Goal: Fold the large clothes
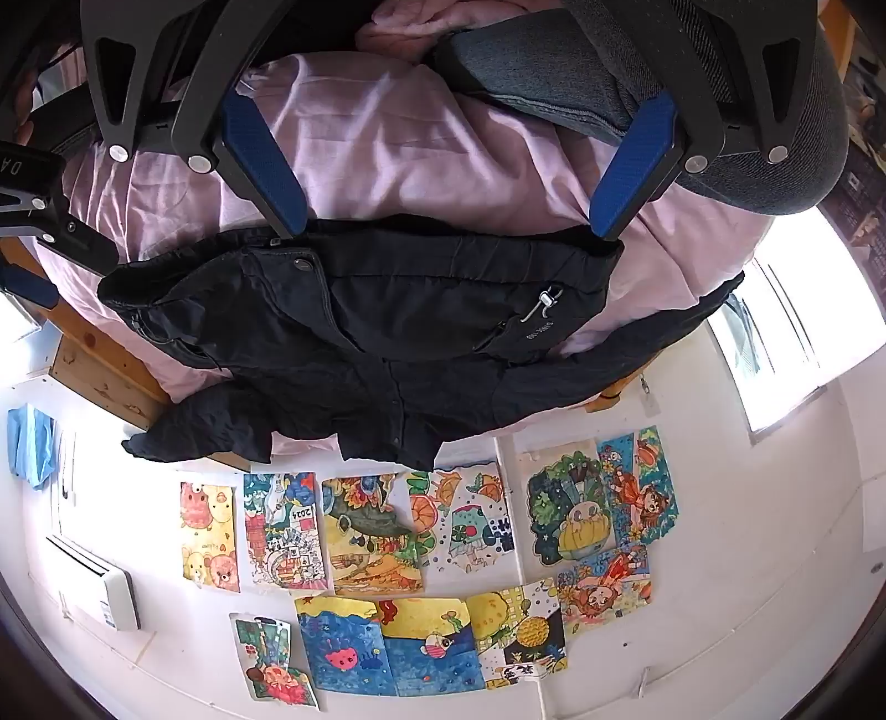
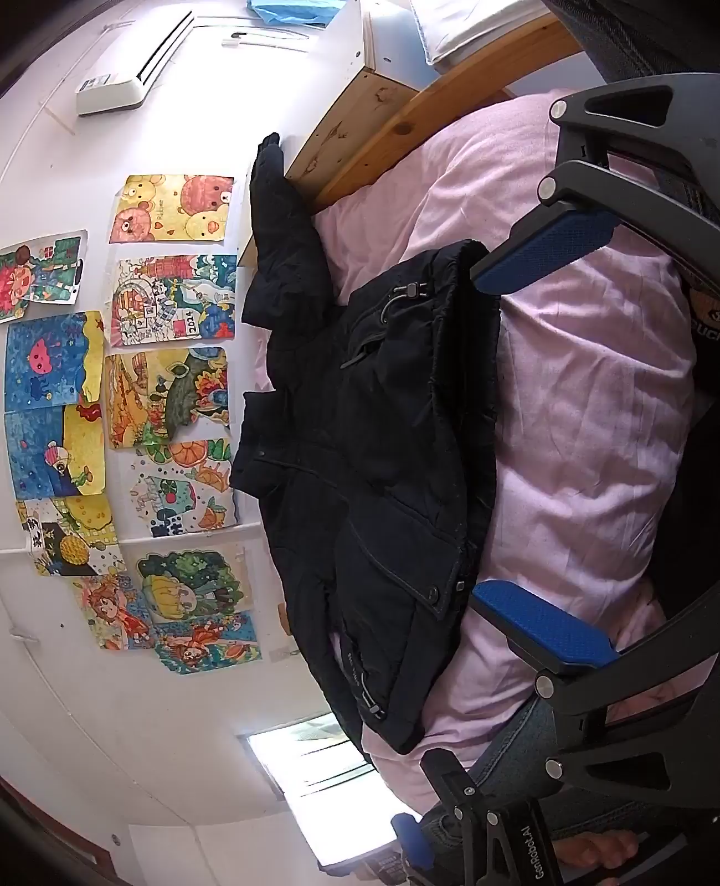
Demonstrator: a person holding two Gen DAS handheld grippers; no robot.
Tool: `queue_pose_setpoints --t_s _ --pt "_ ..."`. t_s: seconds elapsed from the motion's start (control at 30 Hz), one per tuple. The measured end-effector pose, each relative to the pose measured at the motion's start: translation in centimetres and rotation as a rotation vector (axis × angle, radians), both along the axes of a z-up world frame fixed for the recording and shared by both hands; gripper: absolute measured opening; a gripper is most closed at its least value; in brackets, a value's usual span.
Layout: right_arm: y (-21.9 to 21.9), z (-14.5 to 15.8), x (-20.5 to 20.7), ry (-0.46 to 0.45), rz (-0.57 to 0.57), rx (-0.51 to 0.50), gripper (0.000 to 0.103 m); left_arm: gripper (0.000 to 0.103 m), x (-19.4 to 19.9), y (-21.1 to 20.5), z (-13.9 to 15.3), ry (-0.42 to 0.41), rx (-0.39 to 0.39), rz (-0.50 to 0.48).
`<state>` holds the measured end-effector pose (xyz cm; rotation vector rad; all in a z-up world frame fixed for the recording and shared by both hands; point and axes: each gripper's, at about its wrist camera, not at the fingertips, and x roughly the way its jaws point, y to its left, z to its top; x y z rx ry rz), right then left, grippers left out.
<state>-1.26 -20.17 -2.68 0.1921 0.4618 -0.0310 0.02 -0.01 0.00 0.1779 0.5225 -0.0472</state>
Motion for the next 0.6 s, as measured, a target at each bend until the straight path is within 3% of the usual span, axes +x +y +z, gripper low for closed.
queue_pose_setpoints --t_s 0.6 --pt "0.12 0.16 0.01 -0.004 0.001 0.010 0.102 0.103 -0.02 0.01 0.01 -0.002 -0.004 -0.001"
